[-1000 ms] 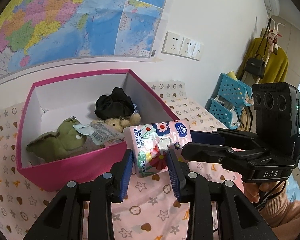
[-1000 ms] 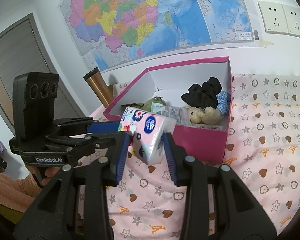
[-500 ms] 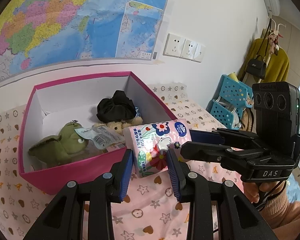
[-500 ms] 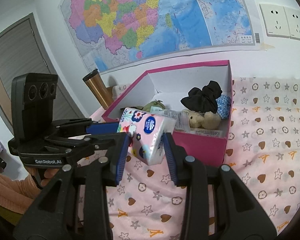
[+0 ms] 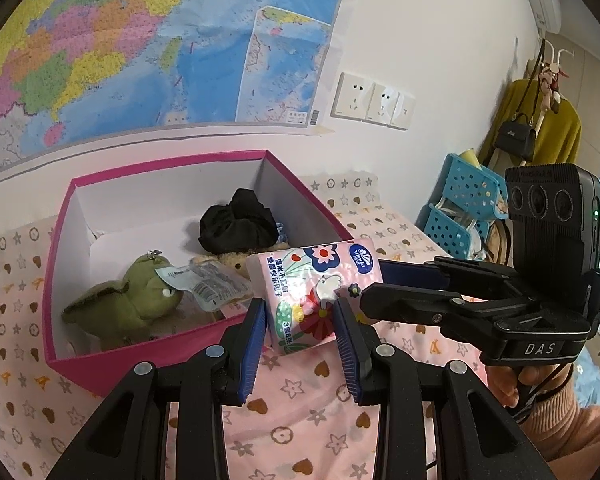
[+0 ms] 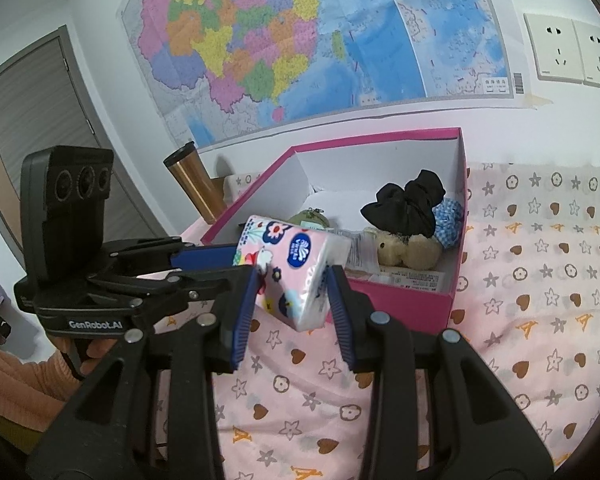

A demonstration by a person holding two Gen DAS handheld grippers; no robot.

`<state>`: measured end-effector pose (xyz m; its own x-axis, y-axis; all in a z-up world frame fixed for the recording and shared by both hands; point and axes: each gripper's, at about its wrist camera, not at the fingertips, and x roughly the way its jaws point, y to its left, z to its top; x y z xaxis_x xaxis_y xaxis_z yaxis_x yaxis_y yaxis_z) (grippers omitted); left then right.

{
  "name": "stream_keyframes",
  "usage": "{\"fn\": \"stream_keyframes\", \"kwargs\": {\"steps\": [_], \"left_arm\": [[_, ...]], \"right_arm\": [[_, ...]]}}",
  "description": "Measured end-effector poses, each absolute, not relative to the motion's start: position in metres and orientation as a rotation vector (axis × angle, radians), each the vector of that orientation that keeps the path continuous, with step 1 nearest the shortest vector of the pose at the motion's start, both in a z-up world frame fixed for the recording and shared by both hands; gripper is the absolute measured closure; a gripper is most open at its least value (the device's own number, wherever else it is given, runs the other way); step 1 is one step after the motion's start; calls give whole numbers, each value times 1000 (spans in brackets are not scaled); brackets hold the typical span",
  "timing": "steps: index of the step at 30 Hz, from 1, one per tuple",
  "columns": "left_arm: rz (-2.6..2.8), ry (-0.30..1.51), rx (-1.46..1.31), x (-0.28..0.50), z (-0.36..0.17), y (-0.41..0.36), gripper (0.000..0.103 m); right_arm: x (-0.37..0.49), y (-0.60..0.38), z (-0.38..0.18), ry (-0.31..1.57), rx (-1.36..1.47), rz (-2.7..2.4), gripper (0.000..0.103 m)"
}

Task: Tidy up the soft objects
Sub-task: 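Hold the tissue pack in the right tool just above the box rim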

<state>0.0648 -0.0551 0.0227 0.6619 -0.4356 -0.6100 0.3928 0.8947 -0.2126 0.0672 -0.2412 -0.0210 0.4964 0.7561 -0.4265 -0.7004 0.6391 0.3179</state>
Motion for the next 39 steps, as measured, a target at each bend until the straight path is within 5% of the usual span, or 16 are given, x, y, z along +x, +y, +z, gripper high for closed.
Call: {"fn": "stream_keyframes", "kwargs": {"steps": [39], "left_arm": [[-461, 712, -79, 78, 22, -53, 70]], "right_arm": [[82, -240, -17, 568, 105, 882, 63]]}}
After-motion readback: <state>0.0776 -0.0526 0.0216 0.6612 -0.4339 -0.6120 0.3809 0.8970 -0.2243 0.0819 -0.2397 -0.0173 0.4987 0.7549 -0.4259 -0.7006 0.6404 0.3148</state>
